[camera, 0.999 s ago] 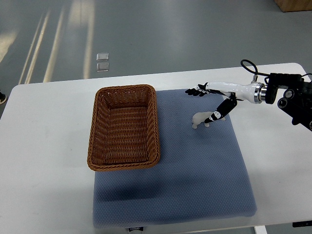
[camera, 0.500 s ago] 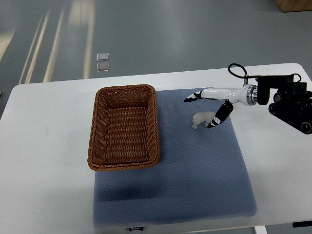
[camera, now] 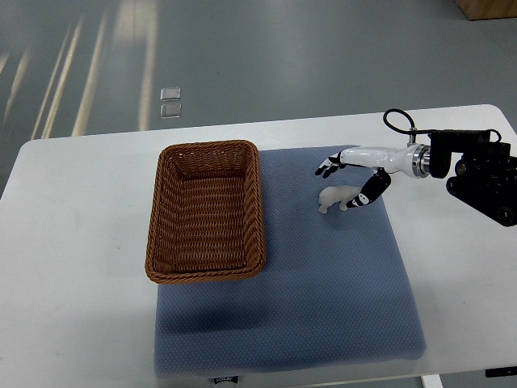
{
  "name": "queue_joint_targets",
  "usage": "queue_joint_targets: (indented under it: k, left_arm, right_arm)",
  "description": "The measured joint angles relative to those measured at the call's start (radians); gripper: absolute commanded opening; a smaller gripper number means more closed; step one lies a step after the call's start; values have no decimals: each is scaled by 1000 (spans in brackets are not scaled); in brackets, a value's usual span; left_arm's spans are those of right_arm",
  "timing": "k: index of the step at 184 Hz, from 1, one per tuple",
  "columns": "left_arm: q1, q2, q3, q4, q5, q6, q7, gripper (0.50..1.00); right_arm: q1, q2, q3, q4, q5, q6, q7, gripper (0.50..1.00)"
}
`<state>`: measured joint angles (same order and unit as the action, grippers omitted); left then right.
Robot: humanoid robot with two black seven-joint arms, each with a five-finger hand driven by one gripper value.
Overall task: Place white bear in brown basket with right hand
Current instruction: 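Lower the right hand over the white bear and close fingers around it, then lift the held bear and carry it over the brown basket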
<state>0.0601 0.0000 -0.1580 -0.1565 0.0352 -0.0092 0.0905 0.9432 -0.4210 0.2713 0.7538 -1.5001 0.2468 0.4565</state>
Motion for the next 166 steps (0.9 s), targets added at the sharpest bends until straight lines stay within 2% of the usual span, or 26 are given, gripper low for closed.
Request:
queue_joint_targets:
  k: [13,49,69,94,135,166]
  left_arm:
    - [0,0,0,0,0,0,0,1000]
    - [0,0,0,0,0,0,0,1000]
    - [0,0,0,0,0,0,0,1000]
    - [0,0,0,0,0,0,0,1000]
    - [0,0,0,0,0,0,0,1000]
    - [0,0,0,0,0,0,0,1000]
  right_arm:
    - [0,-1,-2,0,1,0,2,684]
    - [0,-1,-3,2,4,0,6,643]
    - [0,-1,-3,2,5,3,7,594]
    - [0,-1,-3,2,6,6,9,500]
    - [8,-4,-3,5,6,8,48,500]
    - [34,-14,9,12,21,8,110,500]
